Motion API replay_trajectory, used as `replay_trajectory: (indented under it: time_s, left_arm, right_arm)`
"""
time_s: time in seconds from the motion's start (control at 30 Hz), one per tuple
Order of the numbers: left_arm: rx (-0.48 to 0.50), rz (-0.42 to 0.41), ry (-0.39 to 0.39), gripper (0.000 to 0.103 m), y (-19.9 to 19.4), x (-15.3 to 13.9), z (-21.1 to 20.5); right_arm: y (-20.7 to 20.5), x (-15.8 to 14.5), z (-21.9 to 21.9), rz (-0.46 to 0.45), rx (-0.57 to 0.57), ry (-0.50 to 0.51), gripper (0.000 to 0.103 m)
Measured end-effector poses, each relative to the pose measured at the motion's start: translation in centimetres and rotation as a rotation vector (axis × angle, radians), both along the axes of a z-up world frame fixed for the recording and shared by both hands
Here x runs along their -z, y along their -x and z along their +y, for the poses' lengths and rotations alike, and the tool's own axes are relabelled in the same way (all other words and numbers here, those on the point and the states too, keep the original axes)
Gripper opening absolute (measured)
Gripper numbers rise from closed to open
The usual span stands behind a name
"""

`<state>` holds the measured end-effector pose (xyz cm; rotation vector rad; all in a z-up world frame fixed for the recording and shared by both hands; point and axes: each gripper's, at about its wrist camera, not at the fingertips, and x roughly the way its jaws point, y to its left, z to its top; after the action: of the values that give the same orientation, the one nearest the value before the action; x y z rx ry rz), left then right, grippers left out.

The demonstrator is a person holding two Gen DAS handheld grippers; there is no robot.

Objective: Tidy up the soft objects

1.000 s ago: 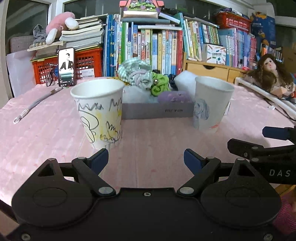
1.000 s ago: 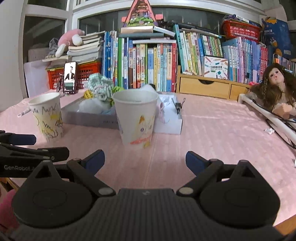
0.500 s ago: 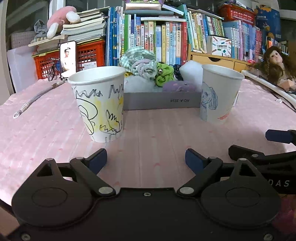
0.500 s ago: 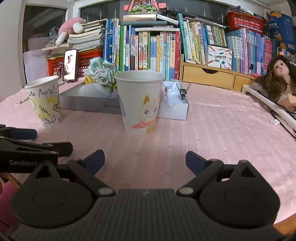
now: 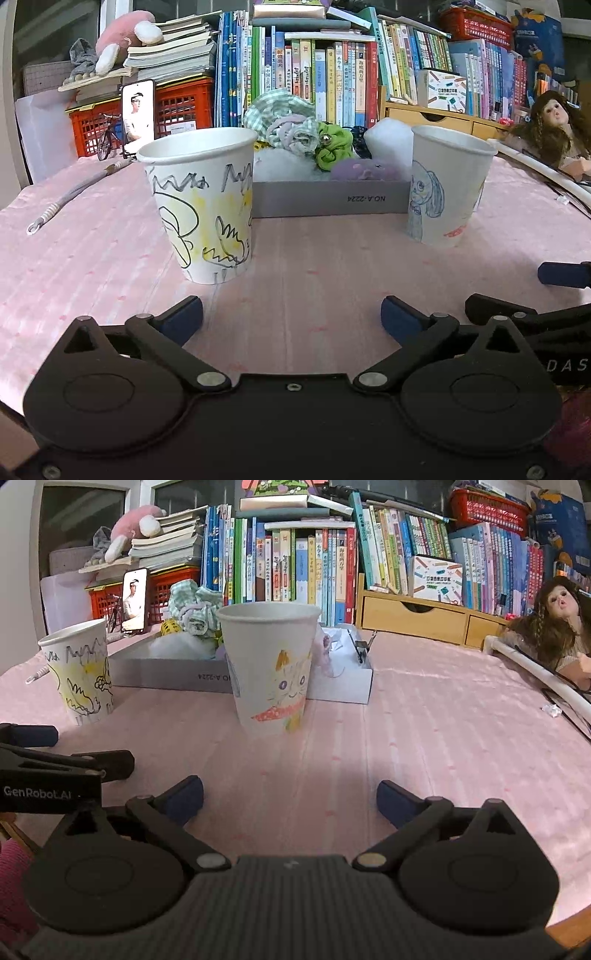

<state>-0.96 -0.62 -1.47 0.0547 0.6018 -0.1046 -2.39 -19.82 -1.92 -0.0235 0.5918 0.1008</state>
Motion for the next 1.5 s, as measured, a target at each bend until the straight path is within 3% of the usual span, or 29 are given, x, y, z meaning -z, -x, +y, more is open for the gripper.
replay_trajectory:
  time_s: [1.5]
  left_arm:
    - [-0.003,0.007,0.0,0.103,-0.08,0.02,-0.06]
  right_arm:
    - [-0.07,-0.04,-0.05,0.008,-0.012,-0.004,0.103]
